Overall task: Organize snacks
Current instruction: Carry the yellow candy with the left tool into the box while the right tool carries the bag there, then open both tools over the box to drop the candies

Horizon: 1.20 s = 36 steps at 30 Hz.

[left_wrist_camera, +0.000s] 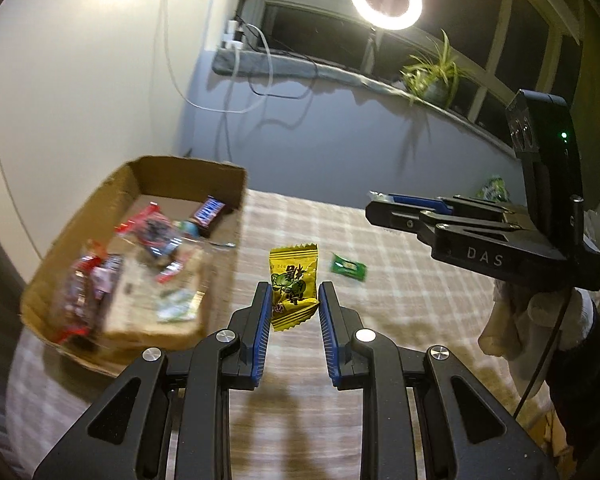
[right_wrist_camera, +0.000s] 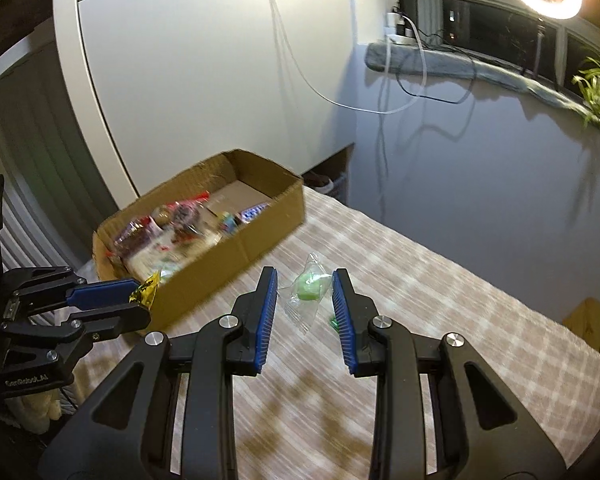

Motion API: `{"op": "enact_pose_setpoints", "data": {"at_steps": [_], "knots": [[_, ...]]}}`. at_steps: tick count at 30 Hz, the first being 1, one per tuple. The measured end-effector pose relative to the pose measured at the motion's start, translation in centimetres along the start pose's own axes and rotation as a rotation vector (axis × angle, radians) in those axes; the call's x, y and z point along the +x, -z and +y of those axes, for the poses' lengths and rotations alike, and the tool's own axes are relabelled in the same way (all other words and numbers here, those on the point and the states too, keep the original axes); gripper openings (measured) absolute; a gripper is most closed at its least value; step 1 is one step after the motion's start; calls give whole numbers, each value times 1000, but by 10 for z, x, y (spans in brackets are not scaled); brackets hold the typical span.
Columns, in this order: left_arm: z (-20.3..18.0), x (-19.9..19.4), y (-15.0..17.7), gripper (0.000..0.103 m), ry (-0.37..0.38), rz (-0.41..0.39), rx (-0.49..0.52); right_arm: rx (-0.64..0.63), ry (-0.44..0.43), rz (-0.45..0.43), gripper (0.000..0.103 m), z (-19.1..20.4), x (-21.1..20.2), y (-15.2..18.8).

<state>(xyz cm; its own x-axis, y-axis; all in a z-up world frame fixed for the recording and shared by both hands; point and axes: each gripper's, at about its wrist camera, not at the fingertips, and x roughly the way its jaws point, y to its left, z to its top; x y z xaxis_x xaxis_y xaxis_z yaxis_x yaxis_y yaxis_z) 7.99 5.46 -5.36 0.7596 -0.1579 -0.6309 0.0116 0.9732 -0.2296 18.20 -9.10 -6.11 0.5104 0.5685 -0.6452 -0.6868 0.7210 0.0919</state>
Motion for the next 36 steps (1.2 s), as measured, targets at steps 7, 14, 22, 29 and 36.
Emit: {"op": "enact_pose_setpoints", "data": {"at_steps": [7, 14, 22, 29, 36], "knots": [[35, -7, -9, 22, -43, -27, -28, -25, -40, 2, 29, 29, 28, -23], [67, -5, -14, 22, -85, -32, -64, -58, -96, 21, 29, 59, 66, -51], [91, 0, -14, 22, -111, -22, -94, -85, -138, 64, 29, 83, 107, -66], [99, 2, -16, 24, -114, -17, -110, -87, -151, 85, 33, 89, 126, -69], [101, 3, -17, 29, -127, -18, -117, -82, -151, 71, 55, 86, 126, -71]]}}
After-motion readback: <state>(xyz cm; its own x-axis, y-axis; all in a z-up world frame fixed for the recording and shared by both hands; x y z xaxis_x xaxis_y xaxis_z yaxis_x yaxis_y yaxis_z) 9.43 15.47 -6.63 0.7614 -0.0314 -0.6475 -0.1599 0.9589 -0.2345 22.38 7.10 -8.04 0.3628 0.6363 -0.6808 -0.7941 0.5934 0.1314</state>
